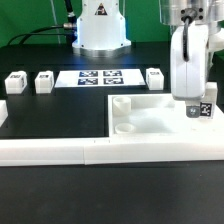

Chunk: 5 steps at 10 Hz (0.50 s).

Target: Assemble square table

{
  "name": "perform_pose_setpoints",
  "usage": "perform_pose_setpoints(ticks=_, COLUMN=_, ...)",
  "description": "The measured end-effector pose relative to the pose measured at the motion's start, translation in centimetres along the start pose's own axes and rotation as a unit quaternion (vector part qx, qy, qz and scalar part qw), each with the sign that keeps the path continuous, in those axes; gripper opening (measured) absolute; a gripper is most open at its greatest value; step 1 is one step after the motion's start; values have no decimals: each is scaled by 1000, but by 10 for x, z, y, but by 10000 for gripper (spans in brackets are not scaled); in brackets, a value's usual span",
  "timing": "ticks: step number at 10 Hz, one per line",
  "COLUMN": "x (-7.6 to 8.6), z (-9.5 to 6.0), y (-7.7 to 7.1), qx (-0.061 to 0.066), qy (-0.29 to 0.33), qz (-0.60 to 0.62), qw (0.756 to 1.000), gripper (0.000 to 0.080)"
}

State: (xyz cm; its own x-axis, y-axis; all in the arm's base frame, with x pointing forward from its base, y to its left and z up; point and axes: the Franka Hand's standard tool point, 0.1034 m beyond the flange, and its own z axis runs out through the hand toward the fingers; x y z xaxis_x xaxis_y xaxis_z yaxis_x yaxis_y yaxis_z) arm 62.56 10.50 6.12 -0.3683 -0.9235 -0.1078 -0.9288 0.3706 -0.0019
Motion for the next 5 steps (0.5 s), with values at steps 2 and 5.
perform_pose_setpoints(ticks=2, x=-6, z=-8, y=1, qx=4, qy=-5, qz=-9, qw=1000, gripper=613)
perform_pose_setpoints(ticks=5, x=-12, z=-40, y=10, qx=11, qy=-19, qz=-25, qw=999, gripper=648)
